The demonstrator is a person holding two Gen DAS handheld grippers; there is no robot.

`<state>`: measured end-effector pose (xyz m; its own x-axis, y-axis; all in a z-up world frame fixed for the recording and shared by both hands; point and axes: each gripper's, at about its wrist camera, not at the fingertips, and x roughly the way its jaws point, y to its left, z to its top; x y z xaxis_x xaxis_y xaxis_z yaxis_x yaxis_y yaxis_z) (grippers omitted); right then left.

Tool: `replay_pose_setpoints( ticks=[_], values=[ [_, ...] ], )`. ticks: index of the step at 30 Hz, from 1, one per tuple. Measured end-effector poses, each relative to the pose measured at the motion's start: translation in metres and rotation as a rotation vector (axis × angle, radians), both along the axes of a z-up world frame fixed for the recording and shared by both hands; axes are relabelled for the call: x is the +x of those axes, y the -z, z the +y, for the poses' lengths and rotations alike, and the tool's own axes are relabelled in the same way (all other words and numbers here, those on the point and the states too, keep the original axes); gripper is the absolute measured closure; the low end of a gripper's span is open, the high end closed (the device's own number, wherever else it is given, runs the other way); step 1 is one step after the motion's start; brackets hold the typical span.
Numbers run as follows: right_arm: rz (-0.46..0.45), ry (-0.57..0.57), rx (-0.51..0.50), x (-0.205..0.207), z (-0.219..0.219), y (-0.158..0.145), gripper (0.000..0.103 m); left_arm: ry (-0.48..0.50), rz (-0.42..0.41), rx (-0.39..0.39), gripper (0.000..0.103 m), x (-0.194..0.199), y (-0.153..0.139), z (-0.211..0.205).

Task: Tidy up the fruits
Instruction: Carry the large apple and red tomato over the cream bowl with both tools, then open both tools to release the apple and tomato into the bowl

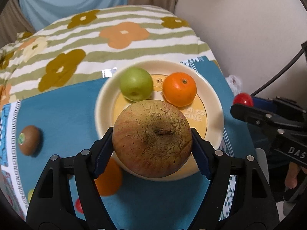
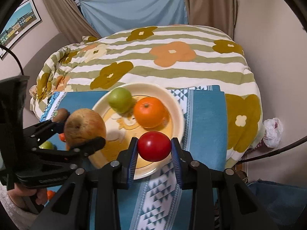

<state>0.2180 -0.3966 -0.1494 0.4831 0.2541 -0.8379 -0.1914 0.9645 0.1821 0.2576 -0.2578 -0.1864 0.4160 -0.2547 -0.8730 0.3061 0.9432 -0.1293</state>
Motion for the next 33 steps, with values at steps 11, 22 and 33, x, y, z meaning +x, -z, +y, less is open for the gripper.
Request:
replay_pose_setpoints(
  ticks=[11, 22, 33],
  values=[
    [0.012, 0.026, 0.022, 0.015, -0.017, 0.007, 0.072, 0.038, -0.040, 0.039, 0.000, 0.002, -0.007, -0.017],
    [-0.010, -0.036, 0.031, 0.015, -0.008, 0.001, 0.072, -0.030, -0.076, 0.062, 0.000, -0.012, -0.034, 0.015],
    [-0.034, -0.270, -0.048, 0.005, 0.022, 0.028, 0.072, -0.122, -0.053, 0.124, 0.000, -0.037, -0.031, 0.046]
  ],
)
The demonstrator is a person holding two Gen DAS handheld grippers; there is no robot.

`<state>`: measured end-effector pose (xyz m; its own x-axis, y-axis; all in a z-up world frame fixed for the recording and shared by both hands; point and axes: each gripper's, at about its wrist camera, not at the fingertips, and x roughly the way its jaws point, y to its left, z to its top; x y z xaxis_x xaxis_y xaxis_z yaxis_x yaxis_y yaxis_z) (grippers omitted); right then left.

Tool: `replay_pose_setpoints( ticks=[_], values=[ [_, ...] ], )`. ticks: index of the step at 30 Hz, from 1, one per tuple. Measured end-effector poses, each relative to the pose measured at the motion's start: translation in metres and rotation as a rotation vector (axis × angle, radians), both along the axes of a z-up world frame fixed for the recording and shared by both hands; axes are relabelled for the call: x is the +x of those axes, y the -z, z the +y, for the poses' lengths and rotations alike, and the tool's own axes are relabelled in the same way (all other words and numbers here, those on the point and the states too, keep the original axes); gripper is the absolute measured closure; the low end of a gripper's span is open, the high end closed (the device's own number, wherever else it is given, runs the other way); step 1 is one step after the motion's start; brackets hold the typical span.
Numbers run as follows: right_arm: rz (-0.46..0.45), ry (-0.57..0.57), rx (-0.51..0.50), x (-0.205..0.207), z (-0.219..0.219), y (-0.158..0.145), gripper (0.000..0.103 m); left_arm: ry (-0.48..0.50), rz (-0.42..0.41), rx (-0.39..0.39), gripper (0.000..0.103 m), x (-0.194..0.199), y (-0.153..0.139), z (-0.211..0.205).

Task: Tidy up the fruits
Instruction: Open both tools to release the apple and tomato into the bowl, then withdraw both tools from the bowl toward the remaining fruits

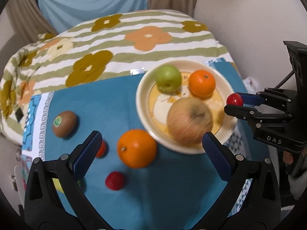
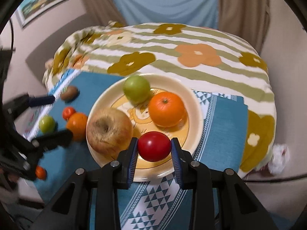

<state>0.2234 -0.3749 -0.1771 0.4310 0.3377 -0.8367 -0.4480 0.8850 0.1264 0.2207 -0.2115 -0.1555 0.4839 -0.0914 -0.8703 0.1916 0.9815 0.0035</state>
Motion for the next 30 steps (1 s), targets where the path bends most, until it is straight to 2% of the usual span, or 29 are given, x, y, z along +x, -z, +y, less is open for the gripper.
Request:
replay_pose_setpoints(
  ticks=[9, 10, 11, 12, 13, 14, 20, 30],
  values=[
    [-0.015, -0.016, 0.019, -0.002, 0.000, 0.007, 0.072, -0.056, 0.021, -0.014, 0.000, -0.015, 0.004, 0.014],
    [-0.018, -0.016, 0.022, -0.003, 0.000, 0.007, 0.068, -0.059, 0.019, -0.014, 0.000, -0.016, 0.003, 0.015],
    [-0.022, -0.017, 0.025, -0.004, 0.000, 0.006, 0.050, -0.061, 0.017, -0.012, 0.000, -0.018, 0.003, 0.015],
    [-0.025, -0.020, 0.028, -0.006, 0.001, 0.006, 0.039, -0.061, 0.016, -0.010, 0.000, -0.019, 0.003, 0.015],
    [-0.027, -0.022, 0.033, -0.007, 0.001, 0.005, 0.016, -0.062, 0.015, -0.009, 0.000, -0.021, 0.002, 0.016],
    [-0.029, -0.023, 0.037, -0.009, 0.000, 0.005, 0.010, -0.063, 0.015, -0.008, 0.000, -0.023, 0.002, 0.017],
    [-0.034, -0.015, 0.040, -0.022, -0.001, -0.001, 0.010, -0.049, -0.002, -0.012, 0.000, -0.035, -0.007, 0.020],
    [-0.055, 0.008, 0.027, -0.043, 0.004, -0.026, 0.009, -0.044, -0.090, -0.041, 0.000, -0.059, -0.038, 0.032]
  ],
)
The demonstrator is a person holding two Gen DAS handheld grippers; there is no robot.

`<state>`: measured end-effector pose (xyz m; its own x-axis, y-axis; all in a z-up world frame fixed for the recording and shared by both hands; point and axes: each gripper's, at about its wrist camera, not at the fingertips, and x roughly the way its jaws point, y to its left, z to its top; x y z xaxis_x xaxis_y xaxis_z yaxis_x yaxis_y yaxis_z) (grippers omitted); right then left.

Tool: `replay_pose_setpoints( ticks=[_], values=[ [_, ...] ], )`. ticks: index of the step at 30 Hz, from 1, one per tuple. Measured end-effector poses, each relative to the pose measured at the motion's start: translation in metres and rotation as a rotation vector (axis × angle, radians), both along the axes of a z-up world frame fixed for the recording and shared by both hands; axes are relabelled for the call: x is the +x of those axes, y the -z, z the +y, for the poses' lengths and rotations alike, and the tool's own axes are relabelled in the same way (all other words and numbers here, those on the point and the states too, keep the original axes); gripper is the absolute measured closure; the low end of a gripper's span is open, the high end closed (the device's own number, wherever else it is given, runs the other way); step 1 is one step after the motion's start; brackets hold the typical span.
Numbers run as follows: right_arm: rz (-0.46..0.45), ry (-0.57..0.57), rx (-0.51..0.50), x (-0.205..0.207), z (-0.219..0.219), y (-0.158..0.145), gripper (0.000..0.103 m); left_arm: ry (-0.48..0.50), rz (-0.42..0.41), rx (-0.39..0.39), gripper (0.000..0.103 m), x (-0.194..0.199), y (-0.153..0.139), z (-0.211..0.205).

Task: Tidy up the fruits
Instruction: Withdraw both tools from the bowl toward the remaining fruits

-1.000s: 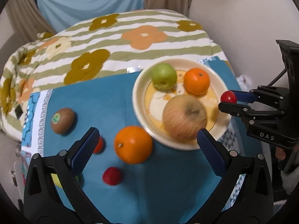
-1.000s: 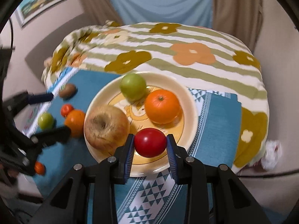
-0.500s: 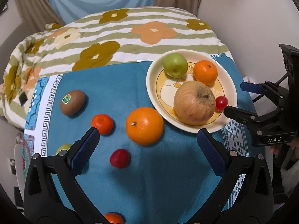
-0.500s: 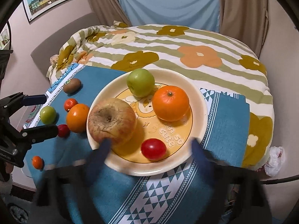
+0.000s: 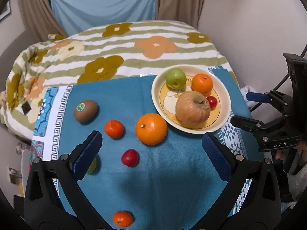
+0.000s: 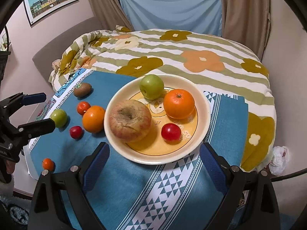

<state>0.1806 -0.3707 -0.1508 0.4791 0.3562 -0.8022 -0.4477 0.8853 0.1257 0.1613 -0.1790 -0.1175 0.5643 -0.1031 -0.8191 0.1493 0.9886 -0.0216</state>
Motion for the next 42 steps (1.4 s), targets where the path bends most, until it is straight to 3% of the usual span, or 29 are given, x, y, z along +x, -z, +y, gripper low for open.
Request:
replay_pose_setpoints(
  ticks=[8, 23, 32, 42],
  values=[
    [-0.003, 0.009, -0.023, -0.024, 0.017, -0.019, 0.009, -0.026, -0.025, -0.012, 0.000, -0.018, -0.012, 0.025],
    [0.016, 0.128, -0.002, -0.067, 0.085, -0.043, 0.009, 0.020, -0.031, -0.003, 0.000, -0.042, -0.030, 0.128],
    [0.076, 0.259, 0.015, -0.092, 0.132, -0.032, 0.009, 0.115, 0.014, -0.032, 0.000, -0.039, -0.015, 0.171],
    [0.139, 0.392, 0.004, -0.120, 0.181, 0.001, 0.009, 0.291, 0.084, -0.037, 0.000, -0.023, 0.029, 0.188]
  ],
)
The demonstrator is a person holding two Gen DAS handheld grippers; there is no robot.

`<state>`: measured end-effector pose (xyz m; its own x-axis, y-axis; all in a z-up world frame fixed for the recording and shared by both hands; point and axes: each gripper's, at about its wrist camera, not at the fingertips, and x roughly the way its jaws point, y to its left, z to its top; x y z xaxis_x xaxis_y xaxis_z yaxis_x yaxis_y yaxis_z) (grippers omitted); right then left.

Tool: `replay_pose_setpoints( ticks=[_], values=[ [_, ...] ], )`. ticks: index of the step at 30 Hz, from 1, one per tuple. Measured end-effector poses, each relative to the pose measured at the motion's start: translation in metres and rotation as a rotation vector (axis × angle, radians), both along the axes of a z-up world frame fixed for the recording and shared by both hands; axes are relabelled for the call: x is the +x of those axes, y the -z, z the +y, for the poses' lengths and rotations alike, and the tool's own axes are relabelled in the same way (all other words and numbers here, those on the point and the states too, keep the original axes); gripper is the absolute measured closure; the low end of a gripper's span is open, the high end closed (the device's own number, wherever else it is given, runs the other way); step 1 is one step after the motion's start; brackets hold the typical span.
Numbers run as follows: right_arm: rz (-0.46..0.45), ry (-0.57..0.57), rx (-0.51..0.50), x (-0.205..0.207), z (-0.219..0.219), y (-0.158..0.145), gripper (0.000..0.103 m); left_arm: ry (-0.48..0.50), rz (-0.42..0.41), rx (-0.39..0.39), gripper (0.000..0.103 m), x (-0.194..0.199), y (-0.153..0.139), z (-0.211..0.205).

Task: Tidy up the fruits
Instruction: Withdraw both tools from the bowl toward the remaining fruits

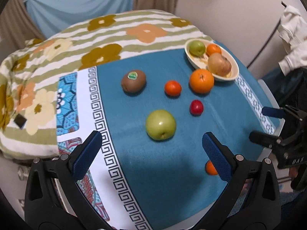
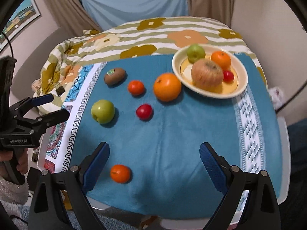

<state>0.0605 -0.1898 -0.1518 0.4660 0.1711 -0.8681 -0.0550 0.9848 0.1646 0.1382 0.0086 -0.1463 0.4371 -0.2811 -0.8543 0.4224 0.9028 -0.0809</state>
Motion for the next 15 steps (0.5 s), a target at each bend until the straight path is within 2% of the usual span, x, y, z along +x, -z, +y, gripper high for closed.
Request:
replay_pose_setpoints(
  ticks=[9, 13, 15],
  values=[
    [0.042, 0.112, 0.025, -0.024, 0.028, 0.031, 0.009, 0.127, 0.028, 0.022, 0.000, 0.018, 0.037, -0.011],
    [0.061, 0.101, 0.037, -0.030, 0.038, 0.048, 0.009, 0.146, -0.005, 0.032, 0.000, 0.023, 0.049, -0.022],
    [0.072, 0.089, 0.024, -0.031, 0.042, 0.055, 0.009, 0.158, -0.006, 0.045, 0.003, 0.026, 0.058, -0.030]
  ],
)
